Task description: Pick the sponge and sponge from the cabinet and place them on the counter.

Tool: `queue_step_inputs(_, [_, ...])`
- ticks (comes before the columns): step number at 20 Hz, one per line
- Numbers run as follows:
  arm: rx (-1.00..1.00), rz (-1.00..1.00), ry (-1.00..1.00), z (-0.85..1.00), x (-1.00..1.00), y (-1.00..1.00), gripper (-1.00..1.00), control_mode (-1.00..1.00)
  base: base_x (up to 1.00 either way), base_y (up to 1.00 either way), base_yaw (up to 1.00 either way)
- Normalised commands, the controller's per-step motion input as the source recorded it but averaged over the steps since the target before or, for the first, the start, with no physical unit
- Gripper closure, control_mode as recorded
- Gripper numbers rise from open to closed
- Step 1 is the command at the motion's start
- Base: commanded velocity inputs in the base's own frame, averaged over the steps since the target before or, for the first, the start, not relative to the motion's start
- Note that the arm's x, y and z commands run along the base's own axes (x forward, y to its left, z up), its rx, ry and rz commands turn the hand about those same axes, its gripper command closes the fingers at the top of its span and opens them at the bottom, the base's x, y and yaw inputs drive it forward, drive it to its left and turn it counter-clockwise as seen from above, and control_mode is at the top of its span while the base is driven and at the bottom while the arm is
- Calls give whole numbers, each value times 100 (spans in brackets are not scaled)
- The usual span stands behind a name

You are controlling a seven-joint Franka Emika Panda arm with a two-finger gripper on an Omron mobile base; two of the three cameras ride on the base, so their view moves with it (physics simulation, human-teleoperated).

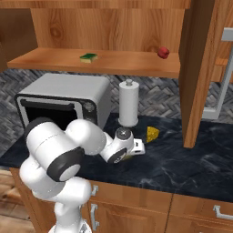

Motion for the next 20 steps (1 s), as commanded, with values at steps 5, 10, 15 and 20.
queue_step_inputs(5, [0, 0, 2, -29, 6, 0, -100, -100, 0, 0, 0])
queue_step_inputs(10, [0, 0, 0, -10, 0, 0, -100, -100, 0, 0, 0])
queue_step_inputs(15, [0, 0, 0, 0, 0, 0, -100, -100, 0, 0, 0])
queue_step_inputs(20, [0, 0, 0, 0, 0, 0, -100, -100, 0, 0, 0])
